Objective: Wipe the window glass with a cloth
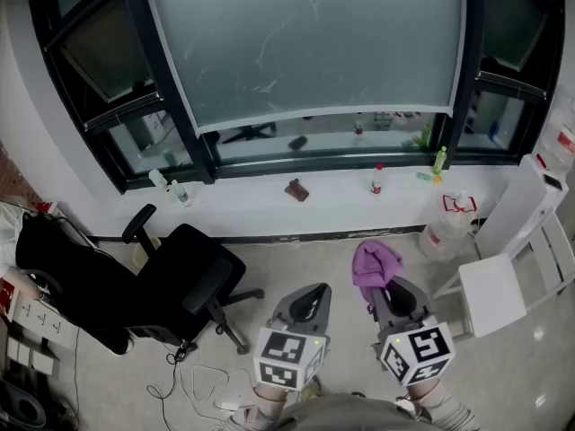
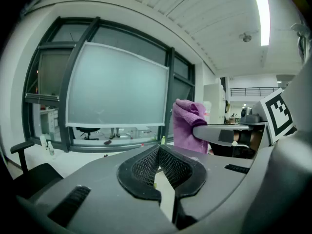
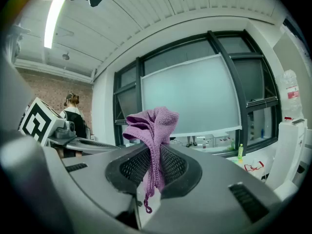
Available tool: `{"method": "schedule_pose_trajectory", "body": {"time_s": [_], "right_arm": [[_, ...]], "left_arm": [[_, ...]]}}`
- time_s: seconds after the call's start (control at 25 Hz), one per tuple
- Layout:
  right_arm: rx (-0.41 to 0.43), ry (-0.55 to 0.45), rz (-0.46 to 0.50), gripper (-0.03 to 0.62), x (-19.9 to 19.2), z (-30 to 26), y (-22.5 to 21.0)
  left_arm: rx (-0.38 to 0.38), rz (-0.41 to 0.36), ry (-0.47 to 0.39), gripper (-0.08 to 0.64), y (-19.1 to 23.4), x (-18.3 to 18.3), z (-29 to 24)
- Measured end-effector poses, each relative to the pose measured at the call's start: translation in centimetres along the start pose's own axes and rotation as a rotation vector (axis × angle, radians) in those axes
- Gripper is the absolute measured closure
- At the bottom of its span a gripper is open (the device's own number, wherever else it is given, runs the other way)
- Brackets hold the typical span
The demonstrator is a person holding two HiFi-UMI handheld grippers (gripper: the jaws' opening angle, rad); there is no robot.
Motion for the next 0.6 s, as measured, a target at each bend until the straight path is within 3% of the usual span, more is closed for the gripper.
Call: {"method": "schedule_pose_trajectory", "body": {"time_s": [0.28,0.6], "right_arm": [[-0.006,-0.002,-0.02,0.543,-0.3,1.0,-0.8],[0.02,-0.027,-0.042,0.543,-0.1,-1.8,2.3]], "left_arm": [[0.015,0.015,-0.014,0.555,-0.5,-0.1,-0.1],[0.006,0.015,-0.026,0.555,2.8,0.1,0.8]]}}
Point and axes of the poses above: the fingertips, and each gripper's own axes: z backward along the fingers, y to its left, x out of its top, the point moved 2 cm from there along z, backward along the fingers, and after that the axes turned 3 degrees about z, right-handed, at the moved point
